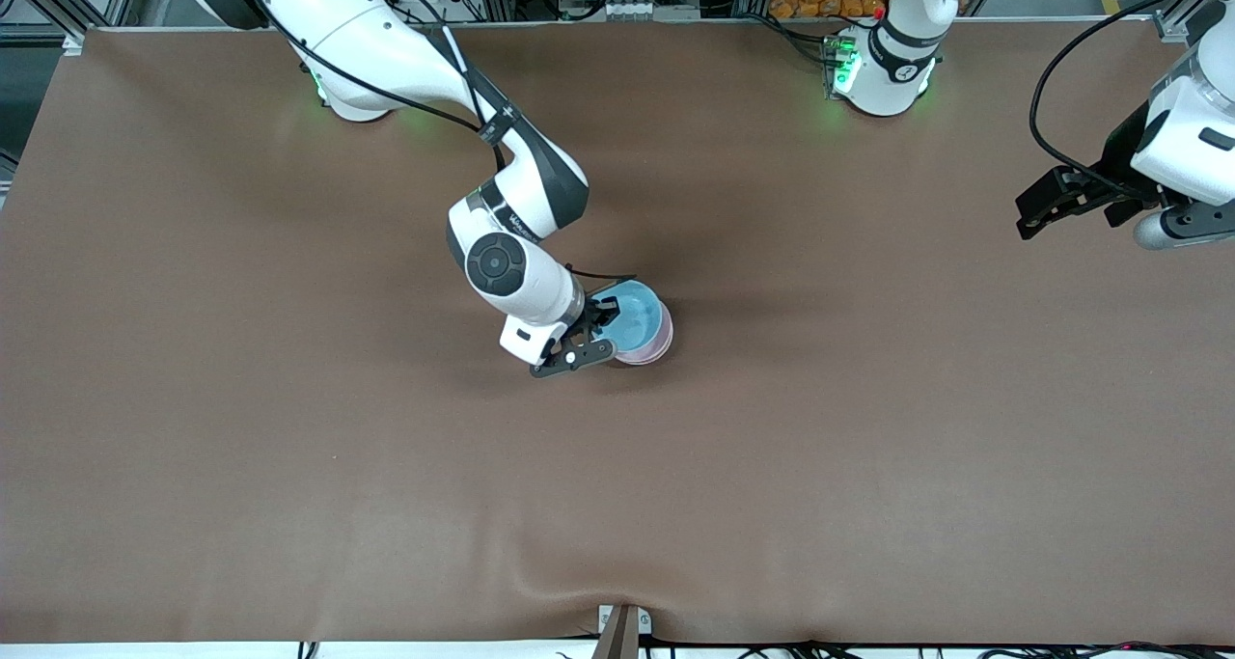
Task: Stack pink and blue bowls on white bowl
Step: 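Lower the blue bowl into the pink bowl and open the right gripper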
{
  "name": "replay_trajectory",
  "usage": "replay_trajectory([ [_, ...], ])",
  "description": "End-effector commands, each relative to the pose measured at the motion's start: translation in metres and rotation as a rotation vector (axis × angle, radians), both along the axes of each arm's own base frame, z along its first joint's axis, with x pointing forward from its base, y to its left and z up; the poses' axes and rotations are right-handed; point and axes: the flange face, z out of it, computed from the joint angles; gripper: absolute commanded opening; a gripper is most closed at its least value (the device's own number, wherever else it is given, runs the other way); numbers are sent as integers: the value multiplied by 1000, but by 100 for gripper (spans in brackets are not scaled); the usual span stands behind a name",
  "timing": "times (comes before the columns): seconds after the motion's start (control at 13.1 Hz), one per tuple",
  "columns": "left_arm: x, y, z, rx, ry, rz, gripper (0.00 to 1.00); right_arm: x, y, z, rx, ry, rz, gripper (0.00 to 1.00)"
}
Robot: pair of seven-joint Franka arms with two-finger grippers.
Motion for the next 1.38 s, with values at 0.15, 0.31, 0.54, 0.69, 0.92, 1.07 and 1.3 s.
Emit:
replay_trajectory([
  [0.15,-4,1,5,-17,-10,-13,100,-1,5,2,19,-14,-28,0],
  [0.31,-4,1,5,-17,-12,-13,100,1,5,-2,29,-31,-36,0],
  [0.54,-5,1,5,-17,-12,-14,100,1,7,-3,32,-35,-35,0],
  [0.69,-5,0,5,-18,-12,-16,100,-1,10,-6,33,-38,-39,0],
  [0.92,-4,-2,5,-18,-10,-17,100,-5,17,-5,36,-41,-45,0],
  [1.07,-3,-8,1,-20,-5,-26,100,-5,18,-7,39,-48,-46,0],
  [1.3,-2,-11,1,-19,-15,-31,100,-2,14,-8,36,-47,-50,100],
])
